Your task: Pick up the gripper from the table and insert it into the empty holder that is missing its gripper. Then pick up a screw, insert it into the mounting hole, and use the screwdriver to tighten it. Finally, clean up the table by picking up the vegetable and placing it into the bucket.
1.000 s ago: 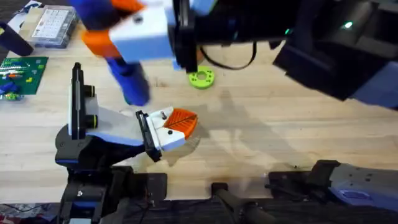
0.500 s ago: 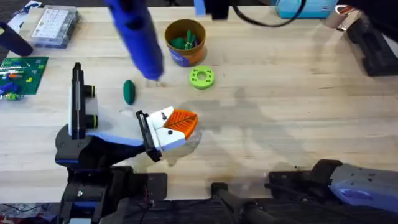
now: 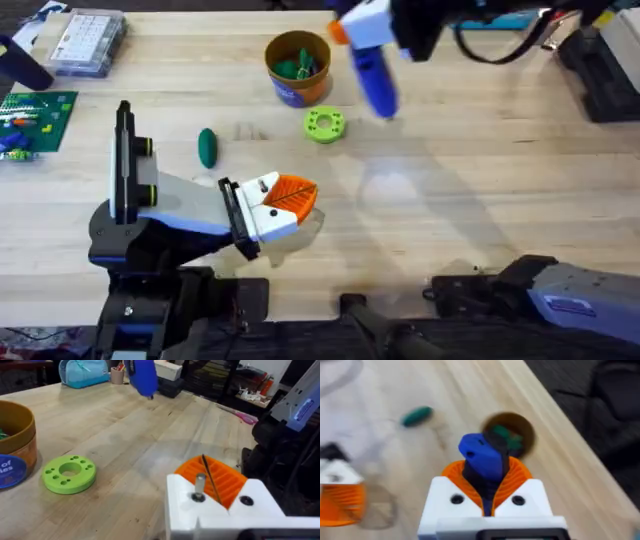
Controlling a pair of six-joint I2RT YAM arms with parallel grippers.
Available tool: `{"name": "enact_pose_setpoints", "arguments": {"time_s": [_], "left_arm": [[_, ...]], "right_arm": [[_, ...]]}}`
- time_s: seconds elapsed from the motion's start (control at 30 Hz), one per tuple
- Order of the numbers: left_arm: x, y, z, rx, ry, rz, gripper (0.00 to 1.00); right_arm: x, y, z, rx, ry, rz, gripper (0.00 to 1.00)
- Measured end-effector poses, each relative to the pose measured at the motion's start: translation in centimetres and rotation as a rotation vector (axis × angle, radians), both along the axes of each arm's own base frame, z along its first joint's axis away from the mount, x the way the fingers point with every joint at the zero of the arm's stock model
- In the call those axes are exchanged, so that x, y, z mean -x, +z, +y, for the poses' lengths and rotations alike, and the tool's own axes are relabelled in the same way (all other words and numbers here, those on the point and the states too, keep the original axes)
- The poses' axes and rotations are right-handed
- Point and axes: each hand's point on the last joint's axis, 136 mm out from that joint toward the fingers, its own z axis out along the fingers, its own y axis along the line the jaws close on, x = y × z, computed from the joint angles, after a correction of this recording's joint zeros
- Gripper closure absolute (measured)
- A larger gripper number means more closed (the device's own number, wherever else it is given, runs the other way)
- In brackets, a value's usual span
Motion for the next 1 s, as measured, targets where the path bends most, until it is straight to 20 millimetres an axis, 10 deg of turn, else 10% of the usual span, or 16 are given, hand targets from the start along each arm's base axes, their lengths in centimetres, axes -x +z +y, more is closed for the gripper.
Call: {"name": "enact_pose_setpoints", "arguments": {"time_s": [0.23,0.63,1.0], "left_arm": [[0.0,0.0,0.0,0.0,0.0,0.0,0.993],[0.0,0.0,0.0,0.0,0.0,0.0,0.993],[0.0,0.0,0.0,0.0,0.001,0.0,0.993]], "right_arm": [[-6.3,-2.8,-5.9,0.23,-0.168,-0.113,0.945],[-16.9,-16.5,-9.5,0.671,-0.056,-0.191,0.945],[-19.4,-27.1,-10.1,0.938,0.155,-0.202,0.945]]}}
